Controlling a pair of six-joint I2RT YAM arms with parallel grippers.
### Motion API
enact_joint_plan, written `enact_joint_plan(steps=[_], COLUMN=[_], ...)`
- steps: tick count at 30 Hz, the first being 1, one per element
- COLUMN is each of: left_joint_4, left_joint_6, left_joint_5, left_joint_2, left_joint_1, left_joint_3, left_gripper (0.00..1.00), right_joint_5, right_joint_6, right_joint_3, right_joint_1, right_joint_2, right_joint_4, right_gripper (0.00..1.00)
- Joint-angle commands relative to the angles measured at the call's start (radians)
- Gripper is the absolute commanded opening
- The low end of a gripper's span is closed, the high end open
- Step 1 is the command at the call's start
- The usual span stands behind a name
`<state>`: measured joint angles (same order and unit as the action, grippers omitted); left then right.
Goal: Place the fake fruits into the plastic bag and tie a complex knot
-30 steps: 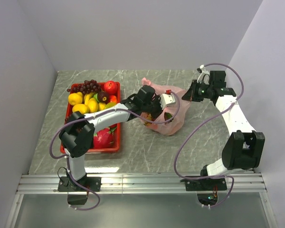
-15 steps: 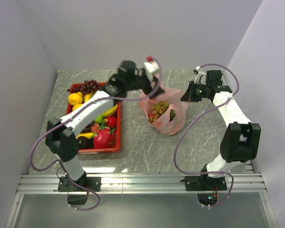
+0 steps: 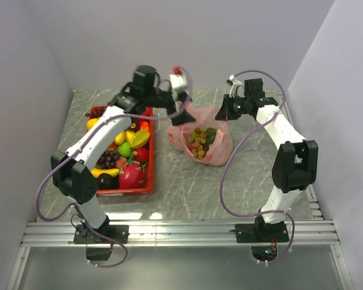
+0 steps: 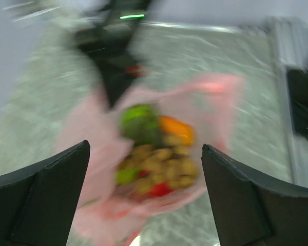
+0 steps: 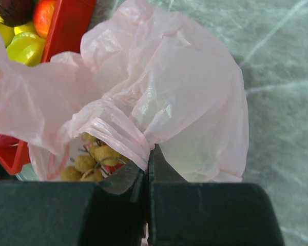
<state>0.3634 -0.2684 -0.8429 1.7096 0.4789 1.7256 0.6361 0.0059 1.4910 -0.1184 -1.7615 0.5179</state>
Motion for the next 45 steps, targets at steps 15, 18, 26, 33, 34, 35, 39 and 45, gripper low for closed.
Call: enact_joint_plan(steps=[15,18,26,33,34,35,39,45], left_joint_4=[-0.017,-0.073,-0.116,-0.098,-0.084,-0.049,-0.093,-0.106], left_joint_6=[-0.178,-0.163,-0.106,-0.115,-0.129,-0.140,-0.108,-0.031], left_joint_5=[-0.058,-0.059,-0.134,-0.191,-0.200,-0.206,-0.231,-0.206], left_joint_2=[0.128,0.136,0.205,0.252,0.260,0.269,0.257,0.265], left_joint_1=[0.251,0.251,0.259,0.267,0.265,0.265,0.265,0.265], left_joint_3=[0.103,0.083,0.137,0.180,0.201,0.212,0.203,0.233], left_gripper=[0.98,0.98,0.94,0.82,0.78,0.74,0.43,0.05], right_joint_5=[-0.032,-0.052,-0.046,0.120,0.140,0.158,0.270,0.225], right_joint_6=[-0.024,-0.027,-0.078,-0.231,-0.245,-0.274,-0.308,-0.230], right_joint_3=[0.149,0.126,0.054,-0.165,-0.196,-0.228,-0.456,-0.727], right_joint_1=[0.026,0.043,0.167,0.264,0.267,0.269,0.267,0.140], right_joint_2=[0.022,0.068,0.187,0.425,0.457,0.523,0.693,0.882], right_joint_4=[0.044,0.047,0.074,0.028,0.013,-0.017,-0.148,-0.501], right_gripper=[0.74,0.79,0.85,0.86,0.87,0.87,0.89,0.92])
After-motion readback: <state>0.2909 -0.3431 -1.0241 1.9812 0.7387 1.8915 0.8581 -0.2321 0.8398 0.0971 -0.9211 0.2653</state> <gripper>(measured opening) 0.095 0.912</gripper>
